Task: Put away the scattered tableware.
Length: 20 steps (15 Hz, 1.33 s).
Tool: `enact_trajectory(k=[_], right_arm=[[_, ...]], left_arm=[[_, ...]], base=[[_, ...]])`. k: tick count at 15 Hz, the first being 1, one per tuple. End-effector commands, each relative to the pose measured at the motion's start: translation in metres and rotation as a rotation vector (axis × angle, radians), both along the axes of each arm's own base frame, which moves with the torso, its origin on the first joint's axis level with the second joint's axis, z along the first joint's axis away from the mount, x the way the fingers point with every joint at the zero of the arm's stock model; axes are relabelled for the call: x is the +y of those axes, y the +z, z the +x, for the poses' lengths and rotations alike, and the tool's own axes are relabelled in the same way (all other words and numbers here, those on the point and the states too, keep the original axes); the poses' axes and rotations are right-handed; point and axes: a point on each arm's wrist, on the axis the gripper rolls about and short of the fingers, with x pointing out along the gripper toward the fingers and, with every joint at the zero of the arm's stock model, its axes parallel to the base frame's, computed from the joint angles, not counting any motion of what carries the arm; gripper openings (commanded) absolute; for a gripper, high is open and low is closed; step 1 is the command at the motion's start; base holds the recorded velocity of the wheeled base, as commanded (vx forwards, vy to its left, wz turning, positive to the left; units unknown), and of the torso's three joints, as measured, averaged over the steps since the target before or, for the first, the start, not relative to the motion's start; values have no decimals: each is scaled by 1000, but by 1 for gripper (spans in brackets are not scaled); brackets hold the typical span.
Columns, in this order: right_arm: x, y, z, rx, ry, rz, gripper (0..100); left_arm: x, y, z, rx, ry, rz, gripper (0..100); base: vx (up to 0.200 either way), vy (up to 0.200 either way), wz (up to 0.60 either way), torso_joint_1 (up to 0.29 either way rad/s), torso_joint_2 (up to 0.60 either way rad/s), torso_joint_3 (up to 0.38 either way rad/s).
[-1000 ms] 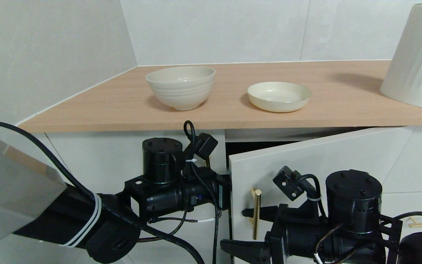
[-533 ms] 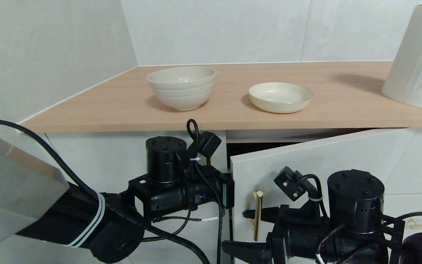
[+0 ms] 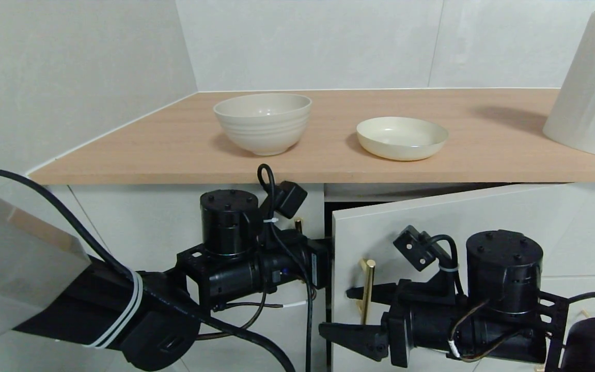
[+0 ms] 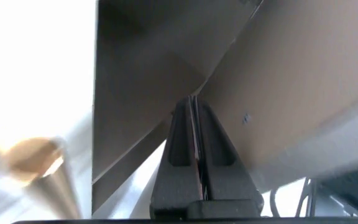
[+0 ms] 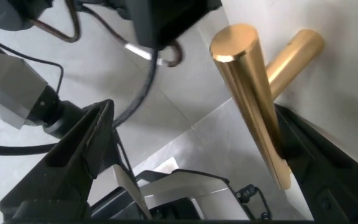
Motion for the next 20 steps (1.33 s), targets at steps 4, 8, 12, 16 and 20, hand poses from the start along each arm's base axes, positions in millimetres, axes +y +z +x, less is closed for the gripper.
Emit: enact_trajectory(k=[4, 8, 12, 16, 20], right_arm=[[-12, 6, 10, -55, -86, -1, 100], [-21, 10, 14, -74, -121, 5, 100], [-36, 17, 15, -90, -168, 13, 100], [-65, 7, -5, -73, -208, -41, 100], [-73, 10, -33, -75, -170, -38, 100]], left_arm=[[-17, 0, -13, 20, -70, -12, 0], [-19, -1, -13, 23, -72, -9, 0], [-28, -4, -13, 24, -90, -8, 0], [-31, -5, -17, 26, -104, -5, 0], [-33, -5, -19, 27, -110, -4, 0]], base=[[0, 0, 0, 0, 0, 0], [0, 0, 0, 0, 0, 0], [0, 0, 0, 0, 0, 0], [0, 0, 0, 0, 0, 0], [0, 0, 0, 0, 0, 0]])
